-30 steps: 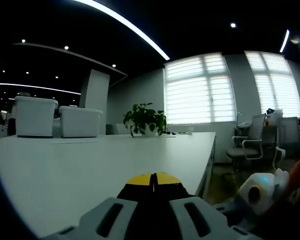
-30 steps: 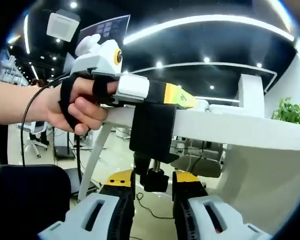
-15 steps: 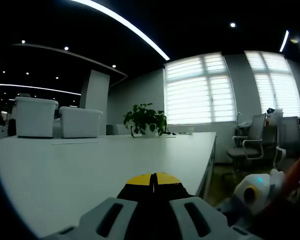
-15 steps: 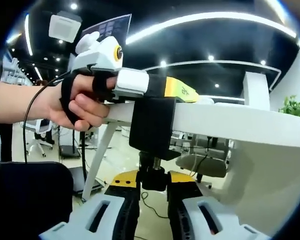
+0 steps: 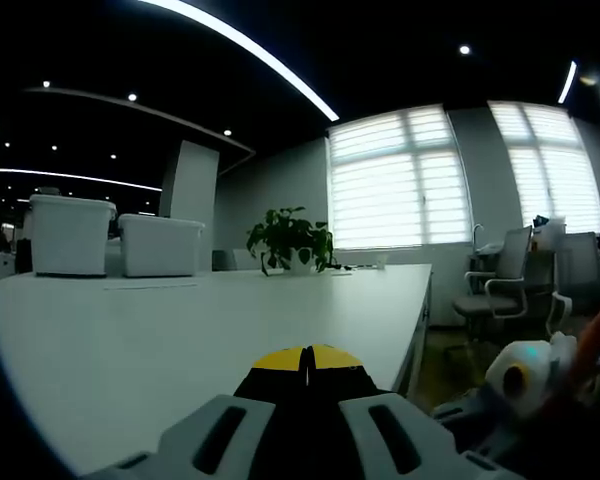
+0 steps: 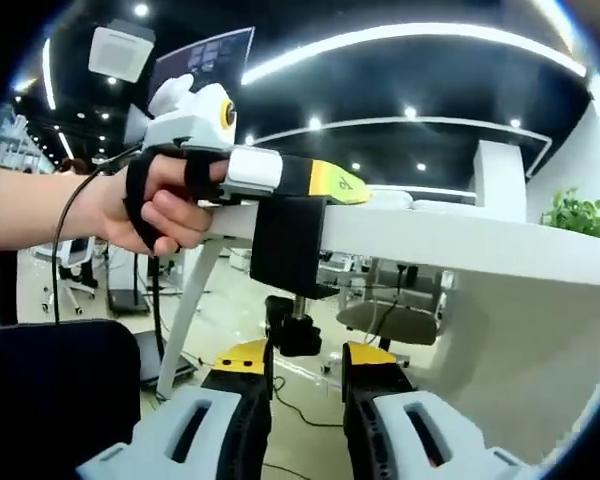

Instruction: Clamp the fixed fixture on the desktop, loosen the retaining clip, secure it to the edge of the desk, and tighten the retaining clip.

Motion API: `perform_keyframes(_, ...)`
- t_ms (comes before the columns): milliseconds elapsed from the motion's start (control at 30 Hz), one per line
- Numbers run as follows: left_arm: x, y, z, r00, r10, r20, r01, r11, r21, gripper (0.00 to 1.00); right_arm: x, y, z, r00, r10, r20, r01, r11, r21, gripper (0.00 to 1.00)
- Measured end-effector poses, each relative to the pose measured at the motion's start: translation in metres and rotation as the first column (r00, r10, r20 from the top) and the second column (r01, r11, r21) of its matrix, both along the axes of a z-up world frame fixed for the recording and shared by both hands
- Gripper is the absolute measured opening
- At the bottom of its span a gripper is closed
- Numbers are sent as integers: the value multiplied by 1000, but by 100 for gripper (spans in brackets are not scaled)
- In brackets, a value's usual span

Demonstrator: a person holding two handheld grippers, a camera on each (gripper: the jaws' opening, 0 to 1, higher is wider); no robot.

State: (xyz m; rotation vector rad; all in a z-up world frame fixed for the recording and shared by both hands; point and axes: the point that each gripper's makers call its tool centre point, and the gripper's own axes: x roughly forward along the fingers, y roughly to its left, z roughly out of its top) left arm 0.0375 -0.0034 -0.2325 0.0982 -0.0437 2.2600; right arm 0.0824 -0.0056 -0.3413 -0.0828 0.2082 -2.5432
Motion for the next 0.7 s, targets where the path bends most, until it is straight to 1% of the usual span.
perform_keyframes(67, -1, 0, 0, 1000, 2, -2, -2, 1000, 0, 1, 1, -7, 1, 1000, -26, -6, 26, 1000, 5, 25)
perform_keyframes(167, 0, 0, 1, 1000, 2, -2, -2, 1000, 0, 1, -5, -19, 4, 998, -64, -3, 64, 998, -10, 26)
perform_keyframes(200, 2, 1, 1, 1000, 3, -2, -3, 1000, 0, 1, -5, -22, 5, 998, -68, -3, 68, 998, -17, 28)
perform_keyframes(300, 1, 1, 1, 1000, 1, -3, -1, 1000, 0, 1, -9, -32, 8, 995, -92, -25, 92, 996, 0, 30)
perform_keyframes(333, 1, 1, 0, 1000, 1, -3, -1, 1000, 1, 1, -12, -31, 8, 993, -114, -38, 115, 993, 24, 30)
perform_keyframes(400, 1, 0, 0, 1000, 1, -4, -1, 1000, 0, 1, -14, -32, 8, 991, -123, -50, 124, 992, 32, 29)
perform_keyframes(467, -3, 0, 0, 1000, 2, -2, -2, 1000, 0, 1, -19, -22, 9, 981, -167, -95, 176, 980, 97, 22)
perform_keyframes(500, -3, 0, 0, 1000, 2, -1, -2, 1000, 1, 1, -20, -17, 7, 977, -192, -89, 200, 975, 95, 23)
perform_keyframes(533, -3, 0, 0, 1000, 3, -3, -3, 1000, 1, 1, -19, -16, 5, 978, -197, -62, 200, 978, 55, 26)
perform_keyframes(567, -4, -1, 0, 1000, 3, -3, -3, 1000, 1, 1, -20, -15, 1, 979, -201, -42, 203, 977, 59, 27)
perform_keyframes(600, -4, -1, -1, 1000, 5, -3, -5, 1000, 1, 1, -22, -15, 0, 980, -196, -30, 198, 979, 47, 27)
perform_keyframes(700, -5, -1, -1, 1000, 9, -3, -9, 1000, 0, 1, -23, -18, -2, 983, -183, -14, 183, 982, 41, 24)
